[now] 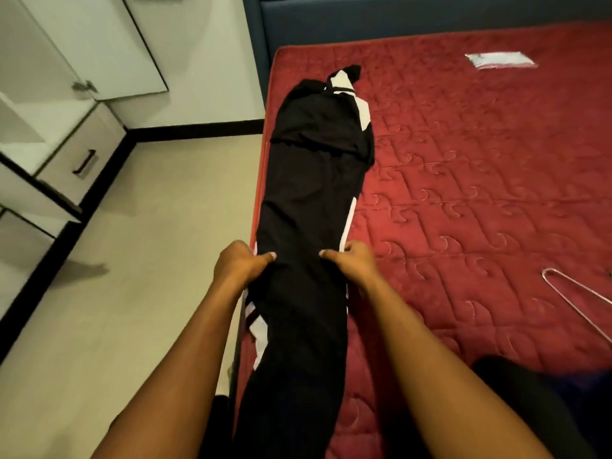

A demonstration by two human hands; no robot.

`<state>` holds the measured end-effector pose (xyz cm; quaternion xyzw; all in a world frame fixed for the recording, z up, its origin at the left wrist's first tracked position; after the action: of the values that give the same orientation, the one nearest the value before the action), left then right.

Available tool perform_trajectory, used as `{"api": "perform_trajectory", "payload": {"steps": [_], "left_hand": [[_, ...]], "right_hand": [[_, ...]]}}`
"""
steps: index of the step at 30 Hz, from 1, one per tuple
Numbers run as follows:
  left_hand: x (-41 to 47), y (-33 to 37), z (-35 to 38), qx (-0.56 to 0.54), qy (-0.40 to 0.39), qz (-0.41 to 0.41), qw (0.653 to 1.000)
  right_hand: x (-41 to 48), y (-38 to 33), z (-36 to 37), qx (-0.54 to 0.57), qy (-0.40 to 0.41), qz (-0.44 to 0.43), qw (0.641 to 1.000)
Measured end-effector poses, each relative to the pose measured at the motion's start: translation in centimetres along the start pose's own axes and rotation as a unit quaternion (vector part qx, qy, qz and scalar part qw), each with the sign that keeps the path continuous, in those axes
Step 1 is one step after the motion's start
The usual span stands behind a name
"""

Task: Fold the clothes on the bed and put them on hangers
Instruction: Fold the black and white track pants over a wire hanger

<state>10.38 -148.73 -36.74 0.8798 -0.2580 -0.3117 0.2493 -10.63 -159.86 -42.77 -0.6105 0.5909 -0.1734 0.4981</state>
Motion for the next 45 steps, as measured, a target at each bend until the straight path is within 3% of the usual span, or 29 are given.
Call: {"api": "perform_trajectory", "payload": {"steps": [5, 8, 11, 16, 18, 22, 27, 31, 34, 38, 45], "left_hand": [[-7.4, -4.1, -0.9, -0.119, -0.12, -0.053, 0.984], [-10.5, -6.4, -1.5, -0.108, -0.133, -0.047, 0.984], [-12.6, -8.1, -1.6, -0.116, -0.109, -0.053, 0.986], [-14.1, -9.7, -1.8, -0.269, -0.081, -0.072, 0.957], [-14.5, -10.5, -1.9, -0.261, -0.1, -0.067, 0.958], [-15.1, -11.4, -2.0, -0.148, -0.187, -0.052, 0.97], [-14.7, -11.0, -1.5, -0.052, -0.154, -0.068, 0.984], [-13.7, -7.6, -0.3, 0.129, 0.0, 0.076, 0.989], [-14.0, -3.2, 2.3, 0.152, 0.045, 0.199, 0.967], [-15.0, 3.3, 7.5, 0.145, -0.027, 0.302, 0.942], [-15.9, 11.9, 17.6, 0.155, -0.211, 0.403, 0.877]], "right_hand": [[-8.5, 1.4, -0.2, 0.119, -0.139, 0.048, 0.982], [-12.1, 2.2, 0.3, 0.084, -0.232, 0.059, 0.967], [-14.1, 2.8, 1.3, 0.081, -0.202, 0.089, 0.972], [-16.4, 2.7, 1.3, 0.183, -0.164, 0.127, 0.961], [-16.8, 3.0, 1.2, 0.151, -0.166, 0.11, 0.968], [-17.1, 3.3, 0.9, -0.027, -0.197, 0.084, 0.976], [-16.4, 2.2, 0.5, -0.145, -0.217, 0.084, 0.962], [-13.9, 1.2, -1.6, -0.2, -0.144, 0.05, 0.968], [-12.4, 0.0, -5.0, -0.273, -0.076, 0.002, 0.959], [-10.9, 0.1, -10.9, -0.33, -0.024, -0.019, 0.944], [-9.2, 5.7, -22.2, -0.358, 0.048, 0.033, 0.932]]}}
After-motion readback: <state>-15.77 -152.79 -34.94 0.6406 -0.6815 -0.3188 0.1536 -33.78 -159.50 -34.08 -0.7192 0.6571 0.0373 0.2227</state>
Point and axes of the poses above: each hand's wrist, its own x-axis towards the middle knuckle, its own z-axis out of the palm, y = z × x, the point moved 1 cm from there along x, towards the middle knuckle, and after that the axes turned 7 degrees about -x, right-handed, at the moved point
